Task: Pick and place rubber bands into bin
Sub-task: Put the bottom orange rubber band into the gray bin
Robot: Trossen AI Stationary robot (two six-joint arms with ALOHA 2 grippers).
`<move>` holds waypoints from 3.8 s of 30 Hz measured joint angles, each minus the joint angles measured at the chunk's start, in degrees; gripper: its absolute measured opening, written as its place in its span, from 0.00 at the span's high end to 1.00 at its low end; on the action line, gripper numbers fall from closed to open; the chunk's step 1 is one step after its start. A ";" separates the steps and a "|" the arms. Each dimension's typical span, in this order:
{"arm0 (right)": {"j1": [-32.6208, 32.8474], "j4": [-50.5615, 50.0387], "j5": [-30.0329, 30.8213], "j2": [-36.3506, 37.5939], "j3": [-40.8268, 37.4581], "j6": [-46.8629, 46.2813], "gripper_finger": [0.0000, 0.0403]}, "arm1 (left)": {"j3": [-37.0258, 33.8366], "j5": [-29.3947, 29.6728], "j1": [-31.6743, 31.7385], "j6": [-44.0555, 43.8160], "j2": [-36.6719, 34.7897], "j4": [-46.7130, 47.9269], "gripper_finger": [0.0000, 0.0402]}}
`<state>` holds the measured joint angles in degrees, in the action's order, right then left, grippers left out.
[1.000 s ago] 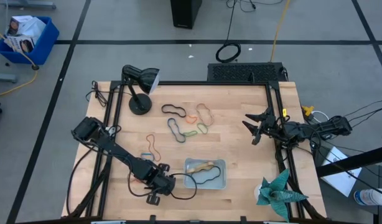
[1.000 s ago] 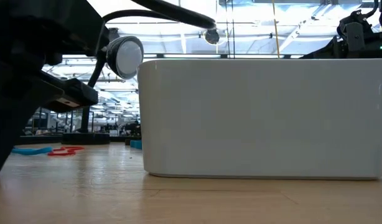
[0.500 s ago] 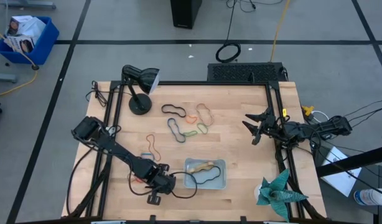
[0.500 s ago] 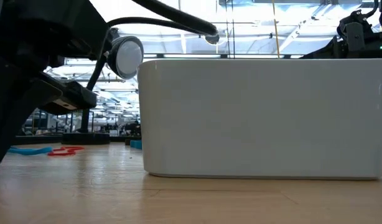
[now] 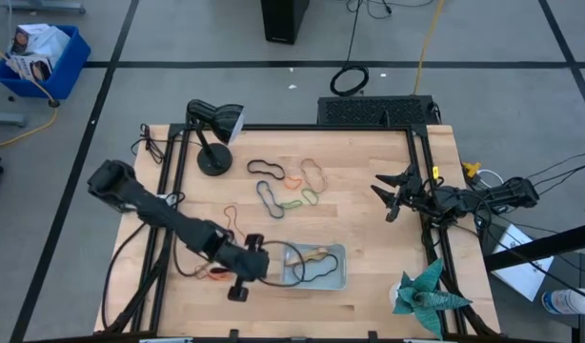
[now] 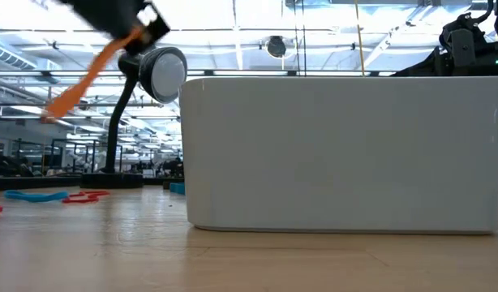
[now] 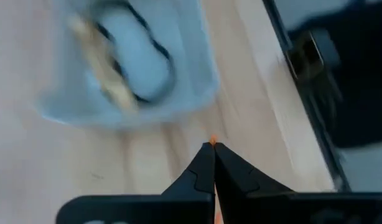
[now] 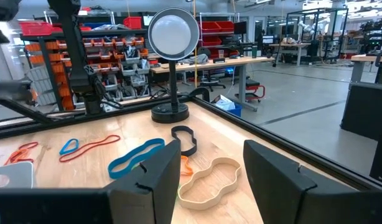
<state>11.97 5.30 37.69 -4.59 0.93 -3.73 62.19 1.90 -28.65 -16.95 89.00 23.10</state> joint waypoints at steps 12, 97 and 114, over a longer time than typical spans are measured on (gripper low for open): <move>0.01 0.00 0.00 -0.23 0.01 0.81 0.58 | 0.15 6.44 4.87 19.13 -6.43 -23.68 0.99; 0.01 0.00 0.00 -1.13 0.02 0.31 0.58 | 0.20 -4.34 13.51 15.69 9.33 -25.49 0.58; 0.02 0.00 0.00 -1.22 0.02 0.31 0.58 | 0.22 -3.67 8.08 15.34 -5.89 12.20 0.58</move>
<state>11.99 5.30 37.69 -5.80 0.95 -3.42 62.41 -1.77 -20.56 -1.61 83.11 35.30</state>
